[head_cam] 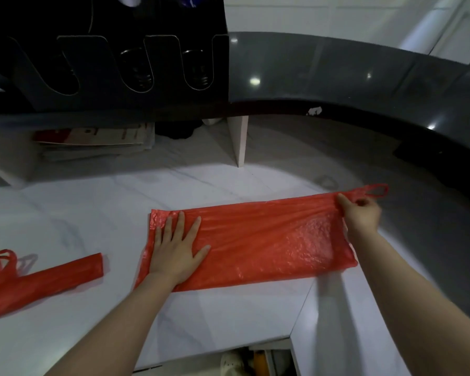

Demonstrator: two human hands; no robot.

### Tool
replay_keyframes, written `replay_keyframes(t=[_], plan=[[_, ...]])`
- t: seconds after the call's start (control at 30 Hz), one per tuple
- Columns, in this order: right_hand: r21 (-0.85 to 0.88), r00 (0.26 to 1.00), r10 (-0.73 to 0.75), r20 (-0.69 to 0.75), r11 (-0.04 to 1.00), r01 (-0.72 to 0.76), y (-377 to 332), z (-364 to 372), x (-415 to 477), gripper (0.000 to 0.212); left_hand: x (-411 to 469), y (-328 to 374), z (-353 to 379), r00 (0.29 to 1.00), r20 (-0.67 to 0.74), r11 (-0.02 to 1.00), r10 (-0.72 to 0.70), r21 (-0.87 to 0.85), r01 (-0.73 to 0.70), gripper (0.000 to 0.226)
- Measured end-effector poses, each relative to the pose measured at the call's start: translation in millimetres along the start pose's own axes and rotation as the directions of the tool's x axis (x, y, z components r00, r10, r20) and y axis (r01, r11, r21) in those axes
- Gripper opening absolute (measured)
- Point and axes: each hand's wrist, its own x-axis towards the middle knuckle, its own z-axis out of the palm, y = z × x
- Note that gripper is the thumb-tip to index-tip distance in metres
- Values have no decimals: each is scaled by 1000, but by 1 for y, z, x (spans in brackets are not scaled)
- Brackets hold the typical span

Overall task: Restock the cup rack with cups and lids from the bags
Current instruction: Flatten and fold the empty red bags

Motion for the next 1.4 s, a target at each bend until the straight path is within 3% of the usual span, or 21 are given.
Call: replay_keyframes(t=[0.07,0.1,0.17,0.23,0.33,0.43,0.5,0.77,1.07,1.23,1.3,1.4], plan=[[-80,995,32,-94,996,-39,-6,-3,-6,35,0,1,0,1000,3,1000,0,3,0,75],[-141,991,-30,-131,990,11,-10,-3,-15,41,0,1,0,1000,-3,1000,-1,5,1,75],[-312,946,-311,-95,912,268,-17,8,-48,54,0,1,0,1000,-18,1000,0,6,1,75],[-418,830,-538,143,728,544,-17,30,-95,66,0,2,-1,1000,-19,1000,3,8,-3,75],[-402,600,-553,577,447,799,-7,75,-160,67,-1,2,-2,1000,-8,1000,6,14,-6,74],[-234,385,-476,790,347,908,3,119,-198,57,0,2,-3,1000,-8,1000,5,22,-5,69],[-204,329,-394,858,327,923,9,136,-204,55,-1,2,-2,1000,-7,1000,2,29,-2,67],[-461,533,-257,806,292,838,24,103,-121,56,-1,0,1,1000,-14,1000,1,-4,-1,74],[-753,854,-163,494,410,514,45,16,-11,69,-1,1,-2,1000,0,1000,-9,24,9,80],[-782,889,-94,449,440,442,41,5,5,68,-2,2,-3,1000,-6,1000,-5,16,6,77],[-773,896,-139,423,461,436,33,7,-10,68,-2,2,-3,1000,-5,1000,-2,3,2,74],[-704,817,-284,502,414,577,27,24,-66,69,-3,3,-3,1000,-8,1000,2,-1,-2,75]])
